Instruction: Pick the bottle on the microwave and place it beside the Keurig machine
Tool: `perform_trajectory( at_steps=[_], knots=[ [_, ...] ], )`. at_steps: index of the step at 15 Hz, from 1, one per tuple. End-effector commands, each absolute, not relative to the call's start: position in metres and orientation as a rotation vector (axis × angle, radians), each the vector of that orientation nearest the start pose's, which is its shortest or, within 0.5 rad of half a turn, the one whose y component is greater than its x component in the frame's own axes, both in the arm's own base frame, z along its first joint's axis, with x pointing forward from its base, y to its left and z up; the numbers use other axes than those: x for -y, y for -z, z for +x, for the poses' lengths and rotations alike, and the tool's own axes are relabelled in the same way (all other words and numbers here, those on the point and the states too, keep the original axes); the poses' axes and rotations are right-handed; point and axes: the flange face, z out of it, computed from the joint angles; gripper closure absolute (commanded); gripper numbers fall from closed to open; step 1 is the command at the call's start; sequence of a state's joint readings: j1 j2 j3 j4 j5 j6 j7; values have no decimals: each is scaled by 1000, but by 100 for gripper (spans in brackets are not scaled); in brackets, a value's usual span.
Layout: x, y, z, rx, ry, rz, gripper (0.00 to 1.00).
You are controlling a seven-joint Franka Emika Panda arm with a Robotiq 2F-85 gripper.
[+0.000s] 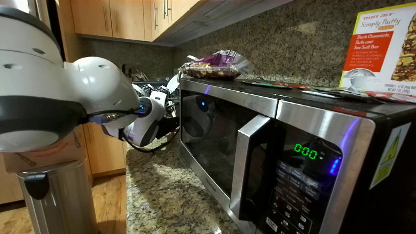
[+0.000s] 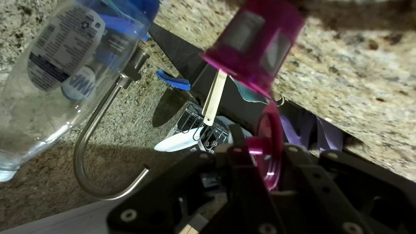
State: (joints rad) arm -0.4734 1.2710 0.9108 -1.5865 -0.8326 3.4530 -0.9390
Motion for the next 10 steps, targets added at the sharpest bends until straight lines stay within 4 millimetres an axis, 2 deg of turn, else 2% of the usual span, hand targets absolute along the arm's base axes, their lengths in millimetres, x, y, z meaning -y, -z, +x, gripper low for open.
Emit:
perform_trajectory(
  at_steps=[1, 2, 10],
  knots=[
    [-184, -210, 688, 1601, 1779, -1900, 55],
    [-184, -209, 688, 1607, 1776, -1902, 53],
    [-180, -212, 690, 1614, 1787, -1901, 1]
  ],
)
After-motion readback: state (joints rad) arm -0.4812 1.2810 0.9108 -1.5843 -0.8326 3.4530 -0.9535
